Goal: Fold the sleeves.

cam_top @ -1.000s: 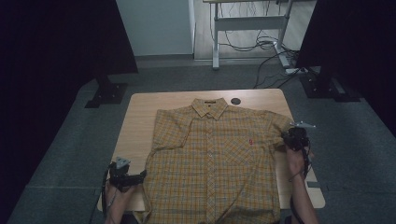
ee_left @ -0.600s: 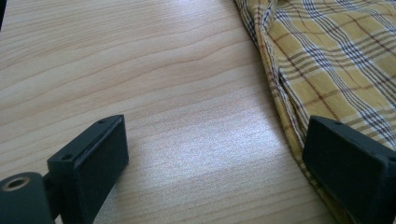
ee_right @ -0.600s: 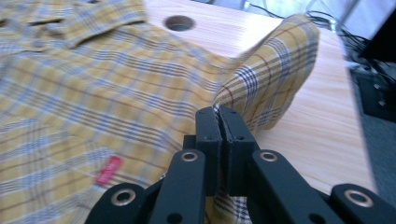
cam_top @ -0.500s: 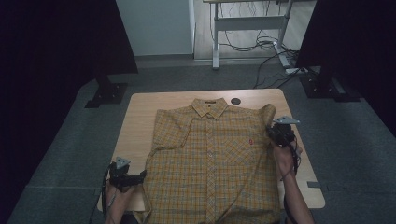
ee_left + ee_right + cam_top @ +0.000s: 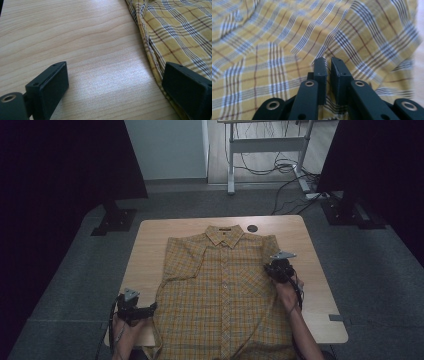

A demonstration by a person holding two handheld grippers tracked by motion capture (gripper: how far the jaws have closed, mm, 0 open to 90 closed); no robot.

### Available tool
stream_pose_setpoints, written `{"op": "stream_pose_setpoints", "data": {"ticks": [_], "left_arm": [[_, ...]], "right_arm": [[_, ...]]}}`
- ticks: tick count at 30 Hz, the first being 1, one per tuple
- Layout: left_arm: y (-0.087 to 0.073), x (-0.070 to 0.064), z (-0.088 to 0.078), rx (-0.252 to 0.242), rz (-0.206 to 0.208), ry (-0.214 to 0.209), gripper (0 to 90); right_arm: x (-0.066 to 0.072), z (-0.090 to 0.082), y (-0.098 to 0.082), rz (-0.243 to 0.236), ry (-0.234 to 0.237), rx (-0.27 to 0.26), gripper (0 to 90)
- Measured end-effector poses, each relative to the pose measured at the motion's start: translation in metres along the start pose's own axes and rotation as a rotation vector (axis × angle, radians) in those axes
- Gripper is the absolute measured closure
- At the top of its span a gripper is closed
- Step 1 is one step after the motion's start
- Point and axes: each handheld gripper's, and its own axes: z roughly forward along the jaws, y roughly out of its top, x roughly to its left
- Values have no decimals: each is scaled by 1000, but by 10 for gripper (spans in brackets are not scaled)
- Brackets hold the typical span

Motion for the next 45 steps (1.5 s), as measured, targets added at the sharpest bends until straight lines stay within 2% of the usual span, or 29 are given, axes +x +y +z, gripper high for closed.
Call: {"op": "stream_pose_setpoints", "data": {"ticks": [1, 3, 5, 8, 11, 14, 17, 21, 24, 29, 33, 37, 40, 45], "left_arm": [[0, 0, 0, 0, 0, 0, 73], [0, 0, 0, 0, 0, 0, 73], [0, 0, 0, 0, 0, 0, 73], [0, 0, 0, 0, 0, 0, 73], [0, 0, 0, 0, 0, 0, 73], [0, 0, 0, 0, 0, 0, 73], [0, 0, 0, 0, 0, 0, 73], [0, 0, 0, 0, 0, 0, 73], [0, 0, 0, 0, 0, 0, 73], [0, 0, 0, 0, 0, 0, 73], [0, 0, 0, 0, -1, 0, 73], [0, 0, 0, 0, 1, 0, 73], [0, 0, 0, 0, 0, 0, 73], [0, 0, 0, 0, 0, 0, 73]], "right_arm": [[0, 4, -2, 2, 13, 23, 803], [-2, 3, -2, 24, 35, 23, 765], [-2, -3, 3, 29, 50, -1, 726], [-3, -15, 13, 29, 42, -52, 662], [-8, -28, 20, 36, 6, -91, 603], [-15, -35, 21, 48, -45, -99, 529], [-23, -37, 14, 72, -88, -85, 476], [-32, -38, 3, 121, -123, -76, 440], [-36, -37, -5, 142, -140, -68, 415], [-35, -31, -13, 129, -149, -34, 393], [-31, -18, -18, 108, -165, -3, 336], [-31, -8, -22, 112, -173, 14, 303], [-30, -5, -20, 118, -182, 4, 289], [-15, -4, -9, 83, -171, -50, 274]]}}
